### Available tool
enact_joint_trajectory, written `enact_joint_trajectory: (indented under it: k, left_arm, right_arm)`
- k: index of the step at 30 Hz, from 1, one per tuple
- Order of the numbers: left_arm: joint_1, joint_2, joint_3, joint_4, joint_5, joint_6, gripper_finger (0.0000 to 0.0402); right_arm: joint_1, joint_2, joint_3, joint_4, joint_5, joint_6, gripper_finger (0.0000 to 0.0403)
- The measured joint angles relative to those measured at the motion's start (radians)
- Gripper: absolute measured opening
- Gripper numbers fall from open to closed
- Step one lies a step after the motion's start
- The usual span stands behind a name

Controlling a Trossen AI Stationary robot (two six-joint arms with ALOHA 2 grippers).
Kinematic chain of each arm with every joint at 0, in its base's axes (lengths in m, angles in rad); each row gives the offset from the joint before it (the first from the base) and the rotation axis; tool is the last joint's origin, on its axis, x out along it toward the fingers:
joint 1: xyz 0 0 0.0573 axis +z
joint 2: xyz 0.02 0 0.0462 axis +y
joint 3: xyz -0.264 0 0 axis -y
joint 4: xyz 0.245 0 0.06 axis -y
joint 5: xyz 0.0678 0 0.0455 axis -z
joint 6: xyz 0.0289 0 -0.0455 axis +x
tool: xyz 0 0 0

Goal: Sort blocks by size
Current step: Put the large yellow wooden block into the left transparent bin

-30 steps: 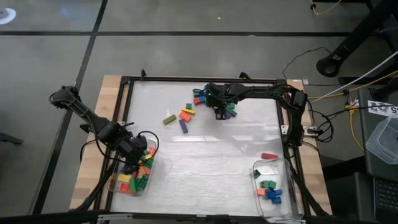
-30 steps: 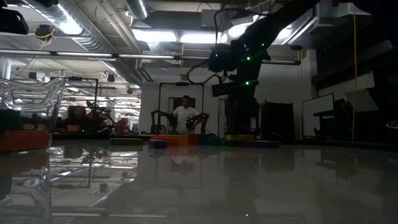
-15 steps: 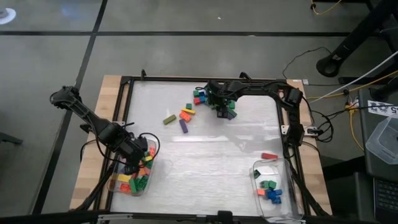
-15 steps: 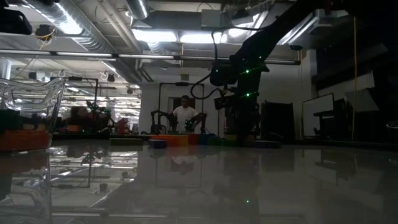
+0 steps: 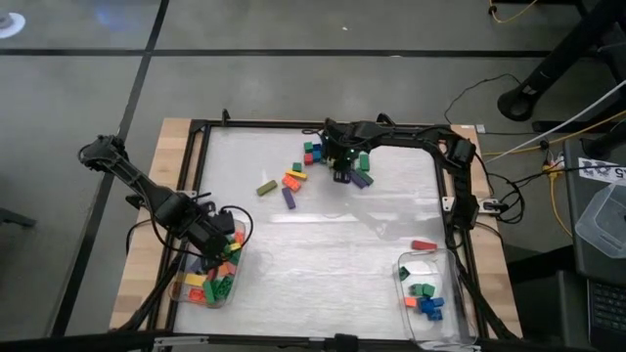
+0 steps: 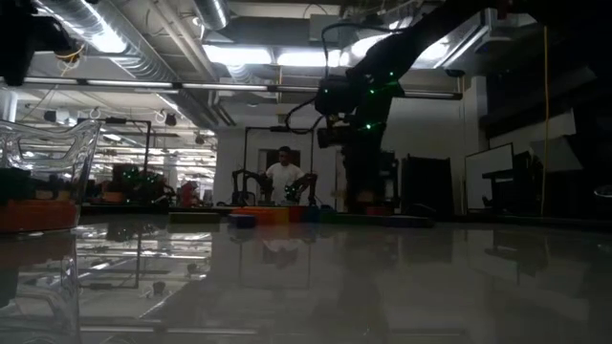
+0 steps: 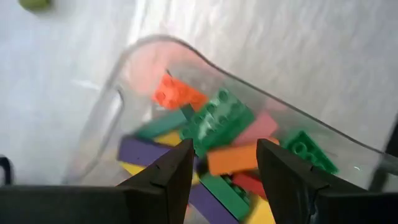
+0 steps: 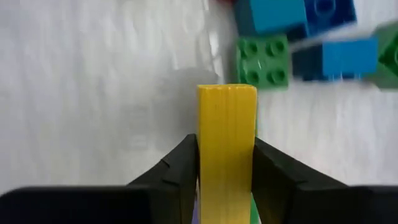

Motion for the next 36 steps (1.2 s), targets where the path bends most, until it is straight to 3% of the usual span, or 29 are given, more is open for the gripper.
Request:
enact_joint_trajectory:
  k: [3, 6, 10, 13, 22, 26, 36]
  left_arm:
    - [0.000, 0.000, 0.000, 0.002, -0.087, 0.032, 0.0163]
    - [0.000, 0.003, 0.000, 0.023, -0.243, 0.065, 0.0163]
    - [0.001, 0.019, 0.001, 0.104, -0.449, 0.157, 0.0163]
    - [0.001, 0.044, 0.001, 0.179, -0.531, 0.291, 0.0163]
    - [0.001, 0.211, 0.001, 0.454, -0.608, 0.835, 0.0163]
    - [0.001, 0.289, 0.001, 0.541, -0.673, 1.018, 0.0163]
    - [0.011, 0.407, 0.001, 0.708, -0.694, 1.235, 0.0163]
  right_arm:
    - [0.025, 0.000, 0.024, 0.001, -0.046, 0.007, 0.0115]
    - [0.074, 0.000, 0.048, 0.023, -0.107, 0.026, 0.0103]
    - [0.155, 0.000, 0.078, 0.053, -0.186, 0.030, 0.0108]
    - [0.227, -0.001, 0.094, 0.107, -0.206, 0.030, 0.0123]
    - [0.414, -0.001, 0.108, 0.301, -0.205, 0.030, 0.0107]
    - [0.469, -0.002, 0.108, 0.329, -0.206, 0.053, 0.0118]
    - [0.528, -0.002, 0.105, 0.307, -0.206, 0.099, 0.0109]
